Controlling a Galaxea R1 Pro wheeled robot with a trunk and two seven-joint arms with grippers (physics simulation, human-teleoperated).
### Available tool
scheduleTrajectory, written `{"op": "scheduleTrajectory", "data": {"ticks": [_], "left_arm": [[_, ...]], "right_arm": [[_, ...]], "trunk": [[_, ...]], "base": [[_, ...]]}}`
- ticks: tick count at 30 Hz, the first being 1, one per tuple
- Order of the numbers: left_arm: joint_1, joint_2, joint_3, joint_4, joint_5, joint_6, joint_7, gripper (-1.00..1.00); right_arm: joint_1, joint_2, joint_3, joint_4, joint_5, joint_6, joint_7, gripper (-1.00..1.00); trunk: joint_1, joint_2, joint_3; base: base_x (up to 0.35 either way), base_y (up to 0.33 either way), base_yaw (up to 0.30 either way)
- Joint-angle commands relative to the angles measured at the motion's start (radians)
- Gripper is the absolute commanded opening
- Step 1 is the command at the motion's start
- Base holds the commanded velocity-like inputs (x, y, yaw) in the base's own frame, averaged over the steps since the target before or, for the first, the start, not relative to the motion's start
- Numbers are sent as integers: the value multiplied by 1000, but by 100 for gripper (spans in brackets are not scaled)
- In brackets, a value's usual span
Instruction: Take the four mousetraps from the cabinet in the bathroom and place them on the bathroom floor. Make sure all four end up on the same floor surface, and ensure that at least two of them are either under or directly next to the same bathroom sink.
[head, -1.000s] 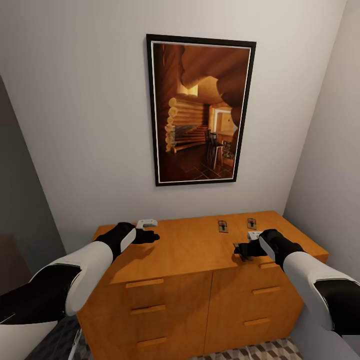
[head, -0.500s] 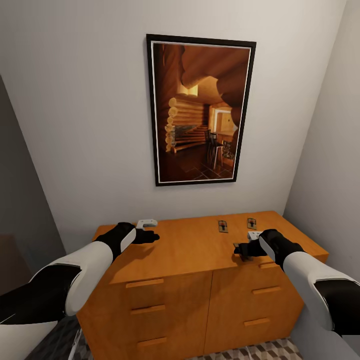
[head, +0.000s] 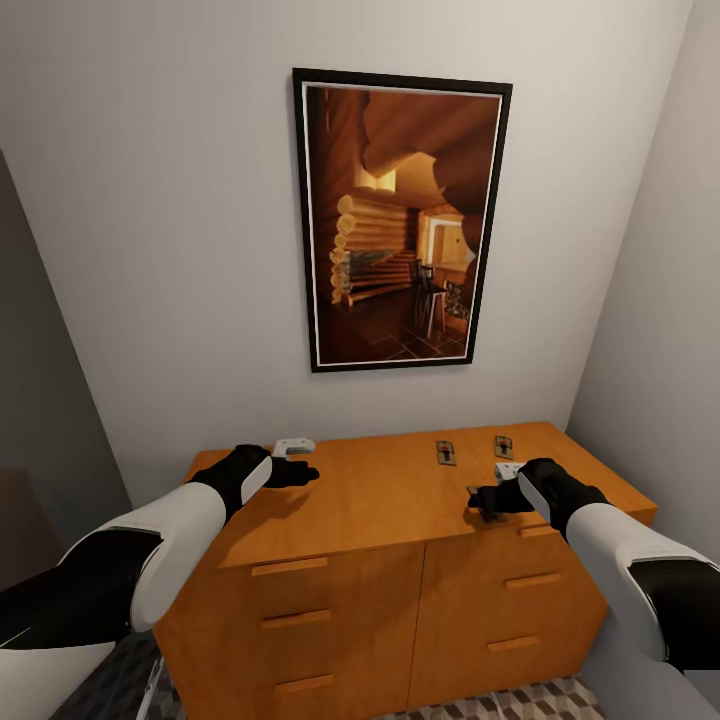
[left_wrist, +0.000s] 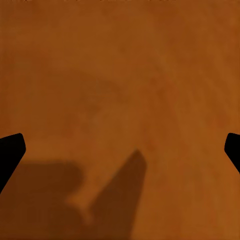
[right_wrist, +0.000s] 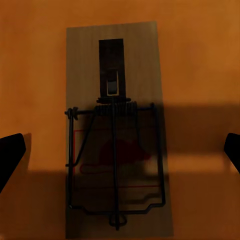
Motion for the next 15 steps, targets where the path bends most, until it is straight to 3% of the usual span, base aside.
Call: {"op": "scheduleTrajectory", "data": {"ticks": [1,15], "left_arm": [[-1,0,-8,-1,10,5,0,100],[-1,0,-8,-1,11,5,0,100]], "right_arm": [[0,-1,4,48,-19,6,3,-100],[0,-1,5,50,-17,20,-8,-100]], "trunk": [[0,-1,-2],[0,-1,-2]], "base": [[0,0,0],[0,0,0]]}}
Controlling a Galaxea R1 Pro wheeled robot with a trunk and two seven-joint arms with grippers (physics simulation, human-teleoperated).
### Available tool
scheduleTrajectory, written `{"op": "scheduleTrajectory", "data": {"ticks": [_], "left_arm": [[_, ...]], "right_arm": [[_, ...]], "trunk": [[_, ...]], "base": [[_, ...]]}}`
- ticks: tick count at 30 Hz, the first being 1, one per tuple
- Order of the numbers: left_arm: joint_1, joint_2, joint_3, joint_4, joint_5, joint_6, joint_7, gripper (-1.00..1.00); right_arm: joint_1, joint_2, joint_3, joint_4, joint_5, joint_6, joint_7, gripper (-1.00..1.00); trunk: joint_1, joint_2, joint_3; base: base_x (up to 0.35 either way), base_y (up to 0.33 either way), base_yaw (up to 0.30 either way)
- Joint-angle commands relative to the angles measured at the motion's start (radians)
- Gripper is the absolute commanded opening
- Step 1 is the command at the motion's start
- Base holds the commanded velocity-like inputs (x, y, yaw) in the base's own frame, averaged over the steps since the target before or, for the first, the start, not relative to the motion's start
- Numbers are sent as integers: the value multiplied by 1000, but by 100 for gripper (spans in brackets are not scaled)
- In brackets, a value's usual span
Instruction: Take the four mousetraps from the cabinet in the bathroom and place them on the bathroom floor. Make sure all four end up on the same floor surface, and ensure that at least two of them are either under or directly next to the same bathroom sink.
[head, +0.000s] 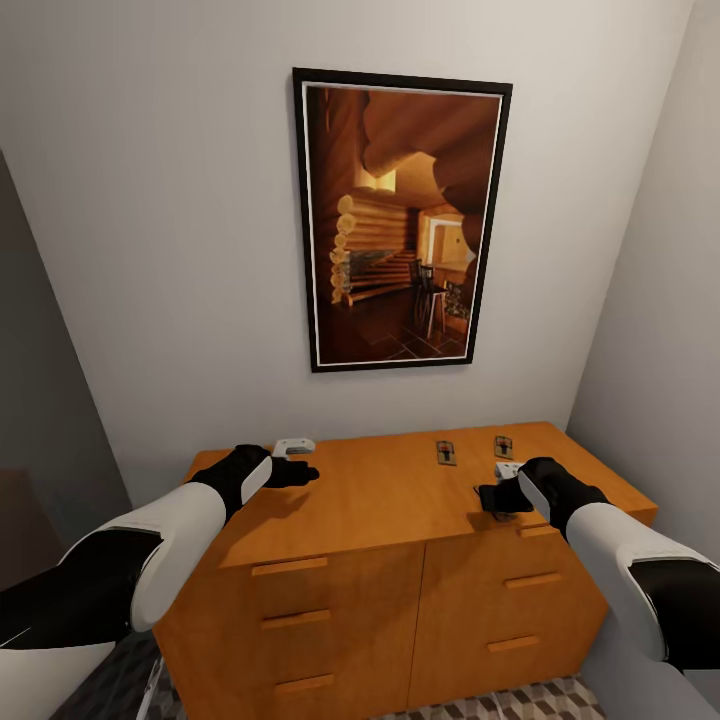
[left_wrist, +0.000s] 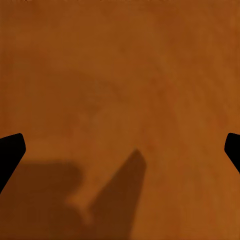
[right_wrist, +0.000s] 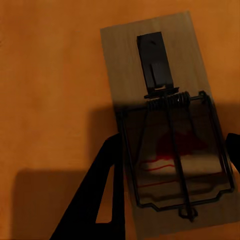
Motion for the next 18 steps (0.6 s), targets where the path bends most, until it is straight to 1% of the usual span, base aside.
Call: {"op": "scheduleTrajectory", "data": {"ticks": [1,9,14,15,18], "left_arm": [[-1,0,-9,-2,10,5,0,100],[-1,0,-9,-3,11,5,0,100],[-1,0,-8,-7,12,5,0,100],[-1,0,-8,-13,11,7,3,100],[-1,0,-8,-15,11,7,3,100]], "right_arm": [[0,-2,15,57,9,4,-2,-100],[0,-5,15,57,13,3,-2,-100],[0,-9,18,40,19,9,8,-100],[0,-21,-39,-470,15,387,10,-100],[0,-21,-52,-485,15,387,10,-100]], "trunk": [[0,-1,-2],[0,-1,-2],[0,-1,-2],[0,-1,-2],[0,-1,-2]], "base": [[0,0,0],[0,0,0],[0,0,0],[0,0,0],[0,0,0]]}}
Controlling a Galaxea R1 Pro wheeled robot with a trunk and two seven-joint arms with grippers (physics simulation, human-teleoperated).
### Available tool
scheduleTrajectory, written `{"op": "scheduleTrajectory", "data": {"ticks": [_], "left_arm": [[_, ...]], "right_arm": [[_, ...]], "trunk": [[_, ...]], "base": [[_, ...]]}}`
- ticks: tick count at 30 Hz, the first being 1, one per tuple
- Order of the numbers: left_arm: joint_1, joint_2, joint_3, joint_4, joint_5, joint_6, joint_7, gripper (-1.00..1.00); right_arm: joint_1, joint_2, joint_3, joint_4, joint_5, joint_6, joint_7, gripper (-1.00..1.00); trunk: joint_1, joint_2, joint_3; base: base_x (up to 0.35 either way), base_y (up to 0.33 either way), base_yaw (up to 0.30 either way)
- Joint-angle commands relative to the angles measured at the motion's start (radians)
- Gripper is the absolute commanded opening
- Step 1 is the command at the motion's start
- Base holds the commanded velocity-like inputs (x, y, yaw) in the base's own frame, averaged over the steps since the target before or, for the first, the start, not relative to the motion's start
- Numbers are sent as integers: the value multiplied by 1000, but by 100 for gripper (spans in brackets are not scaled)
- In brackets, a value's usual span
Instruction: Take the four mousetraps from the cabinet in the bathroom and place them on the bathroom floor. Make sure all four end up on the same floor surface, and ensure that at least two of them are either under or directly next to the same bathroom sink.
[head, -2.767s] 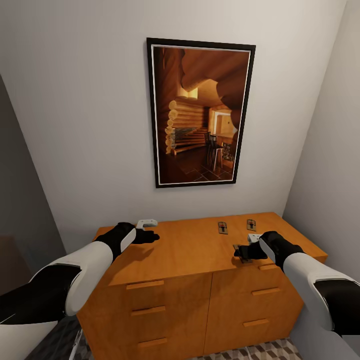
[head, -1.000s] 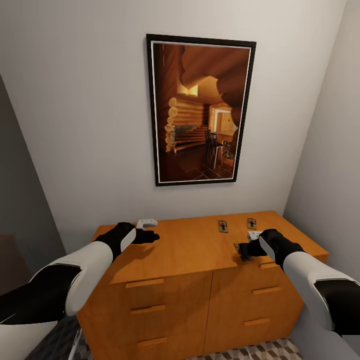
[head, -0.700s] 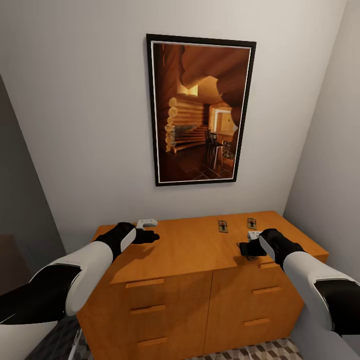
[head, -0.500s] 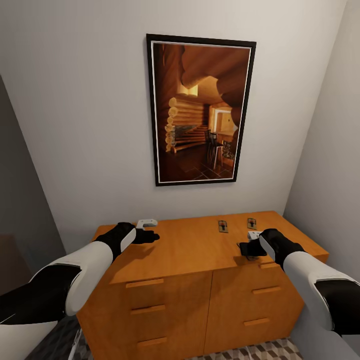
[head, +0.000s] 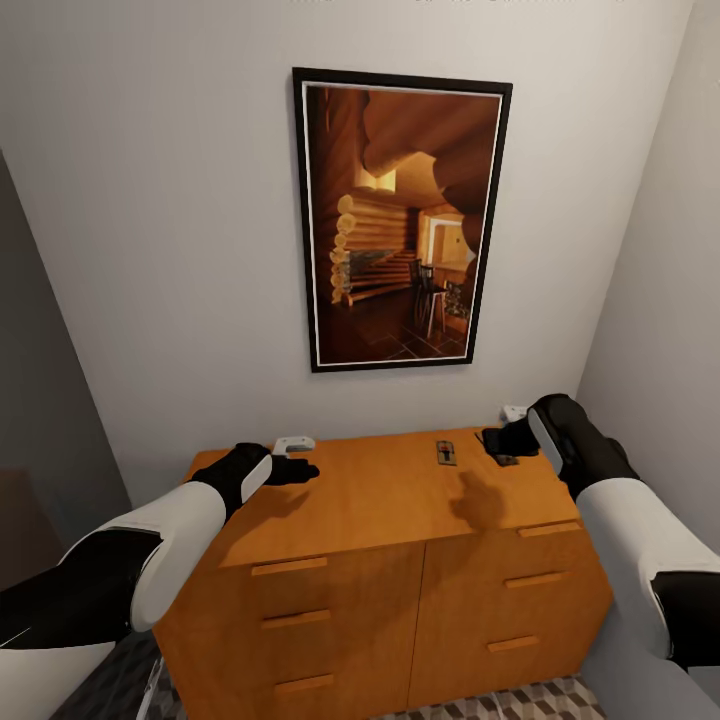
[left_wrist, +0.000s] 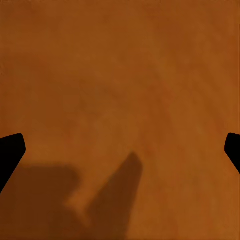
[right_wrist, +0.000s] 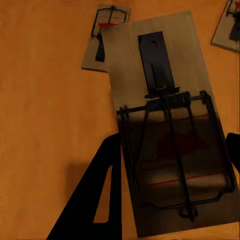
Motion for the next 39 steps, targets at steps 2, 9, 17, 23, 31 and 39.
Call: {"op": "scheduleTrajectory", "data": {"ticks": [2,9,17,23,31,39], "left_arm": [[-1,0,-8,-2,10,5,0,100],[-1,0,-8,-1,10,5,0,100],[-1,0,-8,1,10,5,0,100],[-1,0,-8,1,11,5,0,100],[-1,1,-7,7,12,5,0,100],[-1,2,-7,7,12,5,0,100]], "right_arm": [[-1,-1,2,-3,-7,4,-2,-100],[-1,-2,-3,-8,-7,4,1,-100],[-1,-1,-3,-7,-7,4,1,-100],[-1,-2,-3,-6,-6,4,1,-100],[-1,-2,-2,1,-4,4,1,-100],[-1,-3,-3,3,-5,4,1,-100]], "trunk": [[0,-1,-1],[0,-1,-1],[0,-1,-1],[0,-1,-1],[0,-1,-1],[0,-1,-1]], "base": [[0,0,0],[0,0,0],[0,0,0],[0,0,0],[0,0,0],[0,0,0]]}}
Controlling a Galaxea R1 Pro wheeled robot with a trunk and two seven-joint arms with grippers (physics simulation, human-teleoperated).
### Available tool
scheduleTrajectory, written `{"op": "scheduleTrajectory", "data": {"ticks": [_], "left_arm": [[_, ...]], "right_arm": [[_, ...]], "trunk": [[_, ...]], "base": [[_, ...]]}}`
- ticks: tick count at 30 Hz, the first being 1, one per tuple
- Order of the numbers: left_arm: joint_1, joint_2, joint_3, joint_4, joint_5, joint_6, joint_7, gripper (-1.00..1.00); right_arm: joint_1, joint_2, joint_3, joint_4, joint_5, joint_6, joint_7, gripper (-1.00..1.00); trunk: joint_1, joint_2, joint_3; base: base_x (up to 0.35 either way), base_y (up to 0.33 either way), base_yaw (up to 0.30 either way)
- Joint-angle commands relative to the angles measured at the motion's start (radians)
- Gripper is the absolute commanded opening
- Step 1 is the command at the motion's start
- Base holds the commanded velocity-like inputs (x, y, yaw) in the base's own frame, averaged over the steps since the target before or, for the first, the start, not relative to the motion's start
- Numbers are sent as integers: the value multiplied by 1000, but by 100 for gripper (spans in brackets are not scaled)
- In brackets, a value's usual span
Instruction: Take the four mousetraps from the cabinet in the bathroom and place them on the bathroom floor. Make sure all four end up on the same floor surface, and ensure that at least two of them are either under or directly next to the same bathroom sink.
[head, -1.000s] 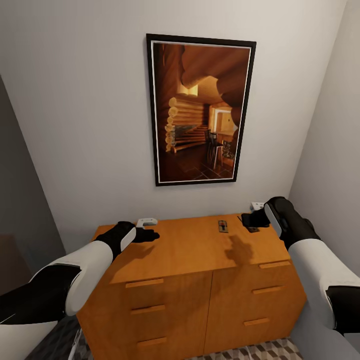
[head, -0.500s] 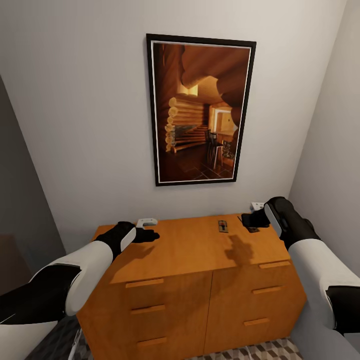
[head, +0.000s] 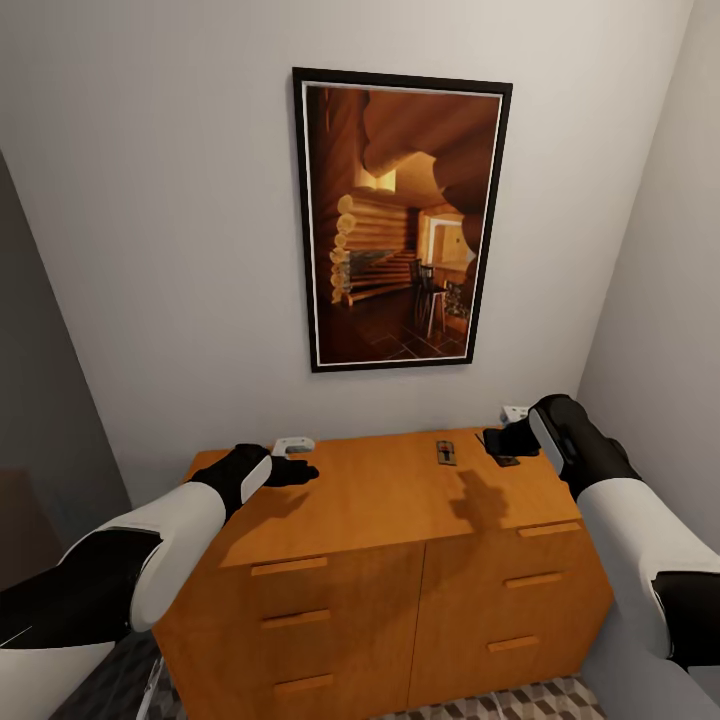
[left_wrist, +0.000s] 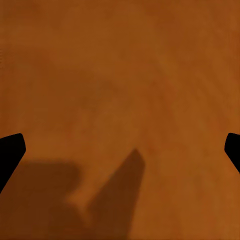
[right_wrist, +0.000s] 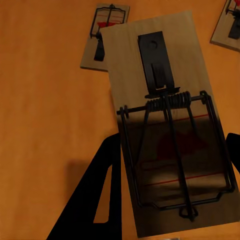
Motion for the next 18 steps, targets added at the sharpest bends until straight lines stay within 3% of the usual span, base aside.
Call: {"op": "scheduleTrajectory", "data": {"ticks": [1,18], "left_arm": [[-1,0,-8,-2,10,5,0,100],[-1,0,-7,-4,10,5,0,100]], "right_arm": [[-1,-1,4,-1,-7,4,-2,-100],[-1,-1,6,2,-7,4,-3,-100]], "trunk": [[0,-1,-1],[0,-1,-1]], "base": [[0,0,0],[0,0,0]]}}
